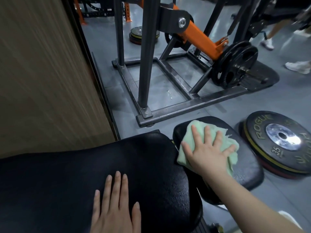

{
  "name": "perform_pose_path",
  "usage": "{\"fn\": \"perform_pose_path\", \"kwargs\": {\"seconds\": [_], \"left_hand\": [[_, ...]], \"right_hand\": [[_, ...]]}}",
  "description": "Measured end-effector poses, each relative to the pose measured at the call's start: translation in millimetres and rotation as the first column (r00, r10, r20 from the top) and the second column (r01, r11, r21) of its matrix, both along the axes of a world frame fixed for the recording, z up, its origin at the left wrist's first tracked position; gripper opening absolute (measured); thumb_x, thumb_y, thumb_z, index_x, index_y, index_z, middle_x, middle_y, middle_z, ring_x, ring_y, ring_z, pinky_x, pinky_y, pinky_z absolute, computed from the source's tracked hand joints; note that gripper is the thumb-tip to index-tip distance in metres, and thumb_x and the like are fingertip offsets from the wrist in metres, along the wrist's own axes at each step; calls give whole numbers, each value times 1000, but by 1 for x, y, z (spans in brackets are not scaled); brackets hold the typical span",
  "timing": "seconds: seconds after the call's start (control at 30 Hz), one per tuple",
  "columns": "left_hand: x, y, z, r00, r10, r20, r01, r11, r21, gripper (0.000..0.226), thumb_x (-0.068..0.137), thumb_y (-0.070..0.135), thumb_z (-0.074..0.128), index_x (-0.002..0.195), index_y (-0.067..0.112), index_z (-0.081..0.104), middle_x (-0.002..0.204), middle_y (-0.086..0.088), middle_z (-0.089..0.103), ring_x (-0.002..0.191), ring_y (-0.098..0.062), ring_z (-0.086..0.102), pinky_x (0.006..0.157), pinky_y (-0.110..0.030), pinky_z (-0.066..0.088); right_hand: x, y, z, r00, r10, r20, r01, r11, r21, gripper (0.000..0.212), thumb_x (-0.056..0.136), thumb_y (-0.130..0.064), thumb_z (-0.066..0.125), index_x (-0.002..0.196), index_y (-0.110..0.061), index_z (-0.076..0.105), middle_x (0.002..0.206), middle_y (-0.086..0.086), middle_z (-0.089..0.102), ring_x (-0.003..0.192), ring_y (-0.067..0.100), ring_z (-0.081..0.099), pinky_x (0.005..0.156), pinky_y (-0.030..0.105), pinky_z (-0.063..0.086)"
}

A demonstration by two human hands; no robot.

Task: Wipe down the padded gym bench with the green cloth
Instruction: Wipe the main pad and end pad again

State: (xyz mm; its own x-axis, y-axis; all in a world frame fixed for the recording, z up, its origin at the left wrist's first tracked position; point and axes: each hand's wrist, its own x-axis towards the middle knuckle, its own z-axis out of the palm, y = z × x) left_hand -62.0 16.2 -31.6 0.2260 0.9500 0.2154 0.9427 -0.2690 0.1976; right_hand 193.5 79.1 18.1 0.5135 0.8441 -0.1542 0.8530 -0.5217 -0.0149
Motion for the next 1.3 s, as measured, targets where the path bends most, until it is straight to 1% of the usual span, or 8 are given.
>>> {"fn": "perform_pose_path", "kwargs": {"seconds": [0.23,0.5,0.6,0.7,0.83,1.0,1.13,1.3], "left_hand": [[-2,5,-6,1000,-22,5,21,994,111,64,95,52,7,149,19,19,153,-1,21,147,-13,7,116,-40,6],[1,8,-15,1000,-9,15,6,988,157,65,94,50,13,135,10,41,153,3,21,146,-11,10,114,-41,12],[0,8,-18,1000,-20,21,16,982,188,66,94,50,13,136,8,40,157,5,16,146,-12,10,114,-43,13],[0,9,-18,1000,-22,17,18,979,203,66,93,50,14,138,7,38,156,4,17,146,-13,11,113,-45,13],[2,6,-16,999,-5,35,-1,985,172,65,93,48,14,140,9,38,155,4,20,146,-12,11,113,-46,15],[2,4,-5,995,-52,80,45,995,90,64,94,54,7,153,29,9,159,13,4,146,-8,5,114,-43,10],[2,1,0,996,-43,78,38,998,58,65,93,56,4,152,31,6,159,15,3,146,-7,3,115,-40,6],[3,0,0,996,-45,80,41,998,58,64,93,56,4,152,32,4,158,17,0,145,-6,1,114,-40,5]], "right_hand": [[13,65,1,997,-42,-67,43,999,19,66,90,-66,10,151,-42,5,161,0,-5,145,35,-15,100,75,-11],[46,55,6,967,-201,-159,214,974,71,67,89,-69,4,151,-42,3,161,-3,0,146,32,-11,103,73,-9],[60,41,7,953,-270,-139,280,958,57,65,90,-67,6,150,-44,2,160,-2,9,144,35,4,104,72,3],[83,12,10,918,-375,-126,384,921,61,67,88,-69,7,150,-44,6,151,4,28,131,36,30,102,61,22],[85,-26,12,875,-463,-141,475,877,70,68,88,-70,9,150,-43,6,147,6,33,124,36,37,99,54,28],[52,-52,8,799,-548,-249,589,797,135,67,89,-70,12,149,-44,3,154,4,16,129,37,23,97,58,31],[10,-71,-2,646,-575,-502,741,631,230,66,92,-64,28,149,-44,4,159,-4,-10,140,37,-1,100,62,31],[-28,-78,-8,507,-509,-696,843,462,276,71,92,-53,45,152,-39,8,159,2,-15,141,39,6,103,55,31]]}}
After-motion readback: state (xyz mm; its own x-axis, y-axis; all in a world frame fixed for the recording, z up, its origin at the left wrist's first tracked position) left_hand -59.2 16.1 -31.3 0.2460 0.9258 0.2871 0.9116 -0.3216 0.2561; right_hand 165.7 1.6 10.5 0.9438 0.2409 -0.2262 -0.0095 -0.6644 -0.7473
